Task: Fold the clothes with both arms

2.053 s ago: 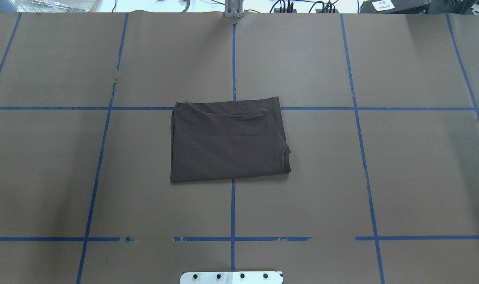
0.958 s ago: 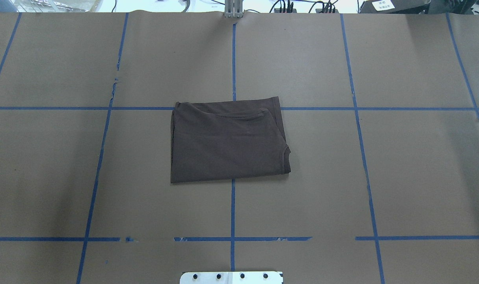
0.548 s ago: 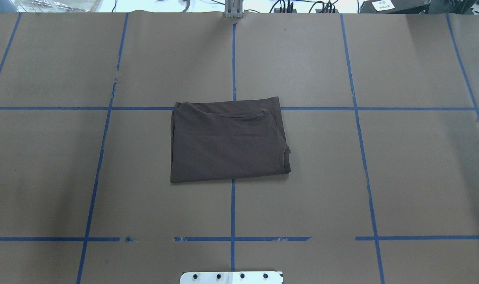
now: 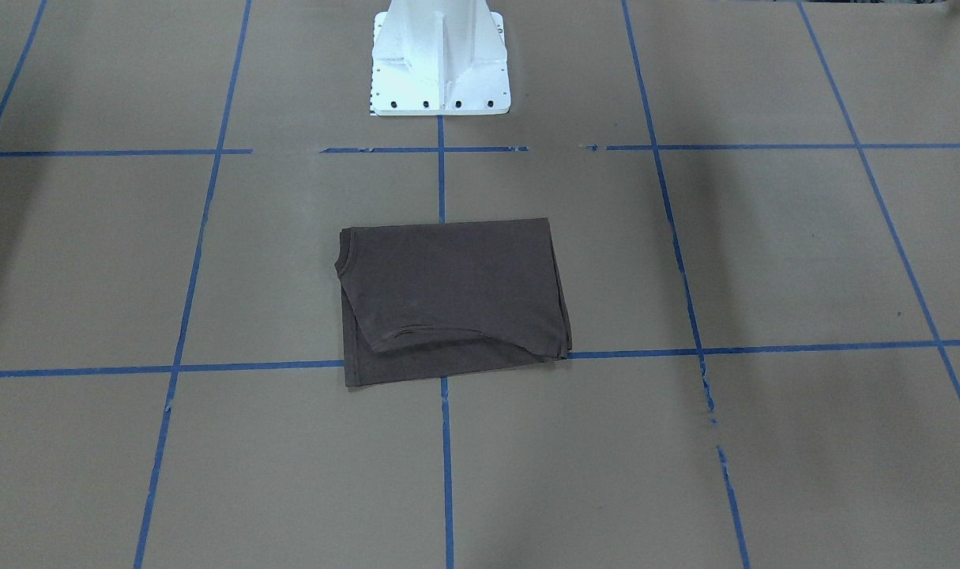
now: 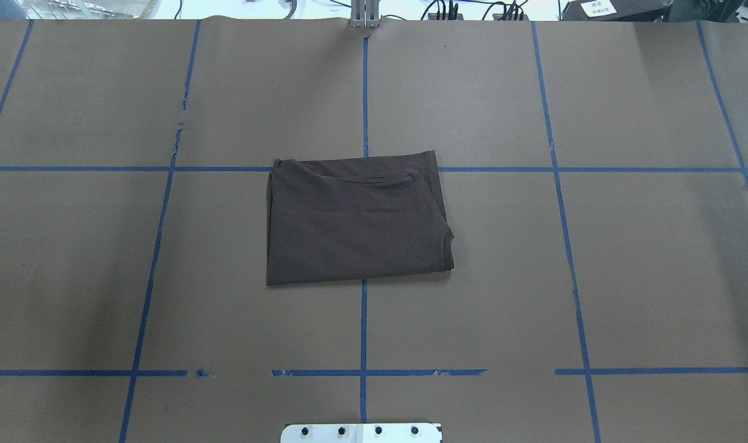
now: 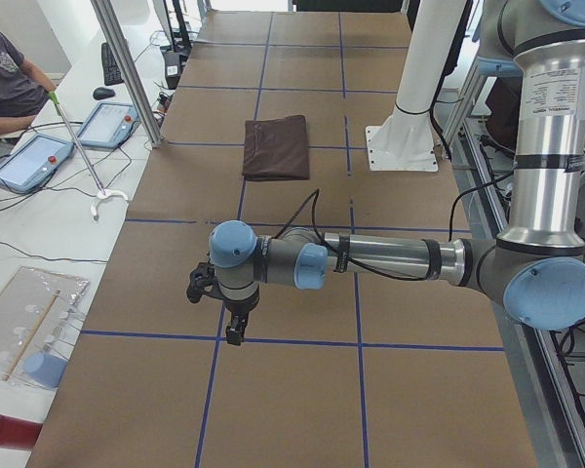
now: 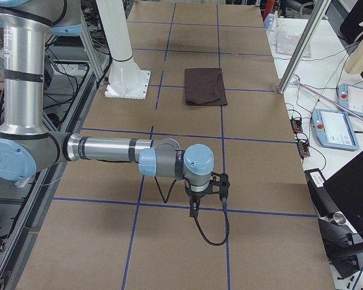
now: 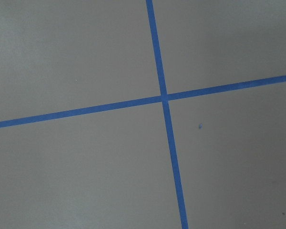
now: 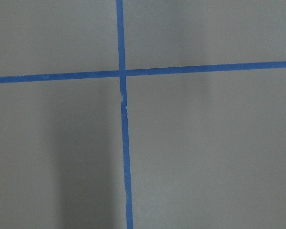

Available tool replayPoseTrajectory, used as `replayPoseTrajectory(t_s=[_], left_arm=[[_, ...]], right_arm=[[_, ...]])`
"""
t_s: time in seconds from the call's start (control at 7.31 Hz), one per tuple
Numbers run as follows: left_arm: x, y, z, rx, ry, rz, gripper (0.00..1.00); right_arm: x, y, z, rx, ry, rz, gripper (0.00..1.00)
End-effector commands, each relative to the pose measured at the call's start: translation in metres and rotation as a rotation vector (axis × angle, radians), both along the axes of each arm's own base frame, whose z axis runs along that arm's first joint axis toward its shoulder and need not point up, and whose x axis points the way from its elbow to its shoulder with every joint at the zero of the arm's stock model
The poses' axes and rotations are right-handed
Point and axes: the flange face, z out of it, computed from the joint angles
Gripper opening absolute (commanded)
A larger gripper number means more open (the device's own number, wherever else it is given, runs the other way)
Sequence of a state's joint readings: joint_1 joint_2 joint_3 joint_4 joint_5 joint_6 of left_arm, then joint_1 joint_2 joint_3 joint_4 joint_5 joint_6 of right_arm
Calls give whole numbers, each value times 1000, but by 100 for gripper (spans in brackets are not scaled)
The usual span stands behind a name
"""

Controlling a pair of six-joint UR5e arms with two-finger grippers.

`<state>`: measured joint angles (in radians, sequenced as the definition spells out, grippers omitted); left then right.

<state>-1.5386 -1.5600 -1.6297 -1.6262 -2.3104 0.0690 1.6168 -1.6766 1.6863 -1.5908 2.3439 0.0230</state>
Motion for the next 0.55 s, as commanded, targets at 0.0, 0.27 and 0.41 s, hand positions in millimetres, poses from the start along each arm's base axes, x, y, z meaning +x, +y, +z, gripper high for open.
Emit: replayPoseTrajectory(t_s=[0.0,0.27,0.41], left_arm=[[0,-1,-1,1,1,0,100],[0,-2,-3,5,0,0,100],[0,-2,-3,5,0,0,100]], right_arm=[[0,0,-1,0,0,1,100],[0,0,-4,8,-1,-1,100],[0,-1,-3,12,0,-4,100]])
